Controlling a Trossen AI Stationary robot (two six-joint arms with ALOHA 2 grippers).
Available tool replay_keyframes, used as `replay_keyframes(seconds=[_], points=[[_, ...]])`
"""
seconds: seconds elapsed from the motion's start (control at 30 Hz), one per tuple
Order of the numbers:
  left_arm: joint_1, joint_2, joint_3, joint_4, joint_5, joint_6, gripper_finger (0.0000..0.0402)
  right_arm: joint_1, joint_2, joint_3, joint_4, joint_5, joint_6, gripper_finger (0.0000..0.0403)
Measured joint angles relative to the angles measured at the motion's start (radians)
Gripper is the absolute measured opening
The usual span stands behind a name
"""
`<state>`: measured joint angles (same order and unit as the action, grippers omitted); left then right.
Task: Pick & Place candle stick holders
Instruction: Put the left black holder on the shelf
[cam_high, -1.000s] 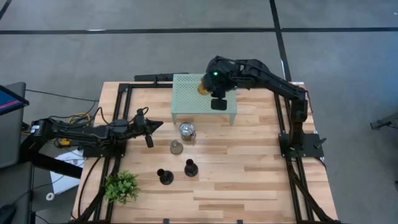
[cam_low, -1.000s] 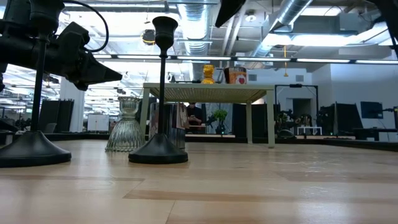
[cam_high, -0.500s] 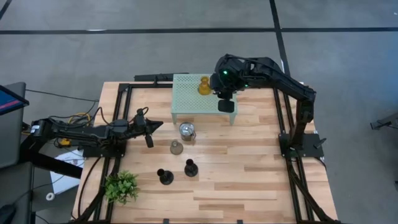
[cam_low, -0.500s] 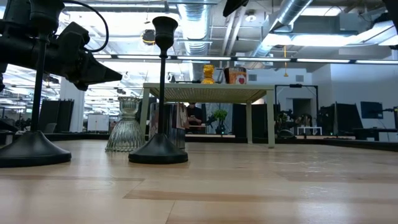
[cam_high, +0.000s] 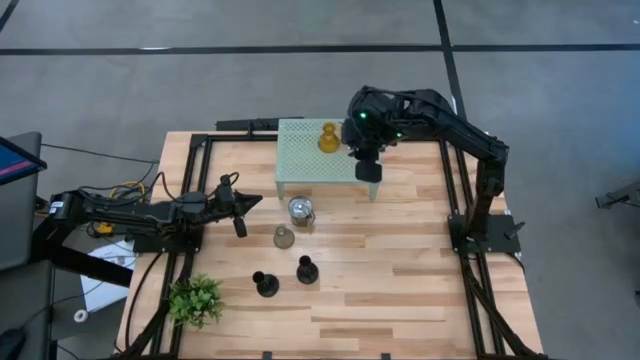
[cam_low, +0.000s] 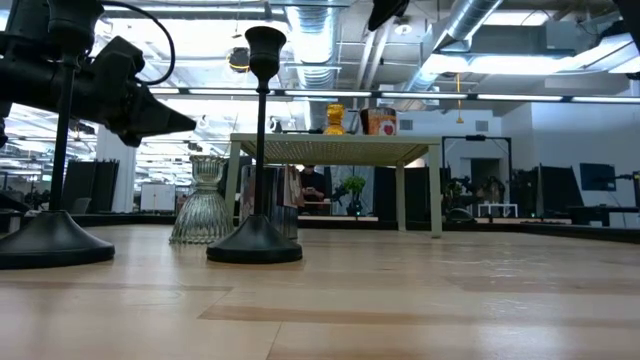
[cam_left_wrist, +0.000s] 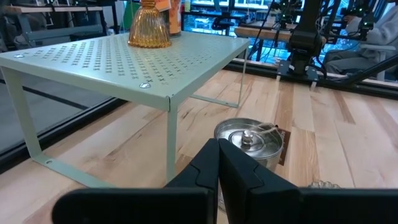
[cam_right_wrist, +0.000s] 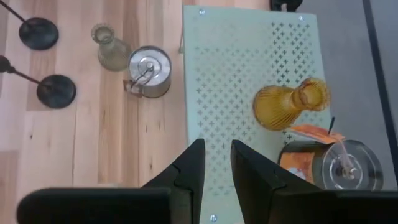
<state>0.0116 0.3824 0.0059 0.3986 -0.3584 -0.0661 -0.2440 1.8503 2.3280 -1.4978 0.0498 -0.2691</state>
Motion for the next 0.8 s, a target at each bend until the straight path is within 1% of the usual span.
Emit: replay_keyframes(seconds=[0.17,0.27,0.47,0.57,0.67,0.73,0.8], points=[[0.0,0.0,0.0,-0.016,0.0,-0.028,0.0008,-0.022,-0.042,0.0,-0.075,0.001,0.025,0.0069],[0.0,0.01,0.0,-0.016,0.0,-0.029,0.0008,-0.02,-0.088,0.0,-0.078,0.003,0.032,0.0069],[0.0,0.051,0.0,-0.018,0.0,-0.029,0.0008,-0.006,-0.234,0.0,-0.071,0.003,0.043,0.0069],[0.0,0.066,0.0,-0.016,0.0,-0.028,0.0008,0.002,-0.3,-0.016,-0.025,0.0,0.045,0.0069],[0.0,0.066,0.0,-0.001,0.0,-0.028,0.0008,0.016,-0.375,-0.133,0.048,-0.001,0.039,0.0069],[0.0,0.066,0.0,0.007,0.0,-0.028,0.0008,0.017,-0.438,-0.27,0.11,-0.001,0.038,0.0069],[0.0,0.066,0.0,0.015,0.0,-0.028,0.0008,0.016,-0.512,-0.44,0.206,-0.001,0.037,0.0069]])
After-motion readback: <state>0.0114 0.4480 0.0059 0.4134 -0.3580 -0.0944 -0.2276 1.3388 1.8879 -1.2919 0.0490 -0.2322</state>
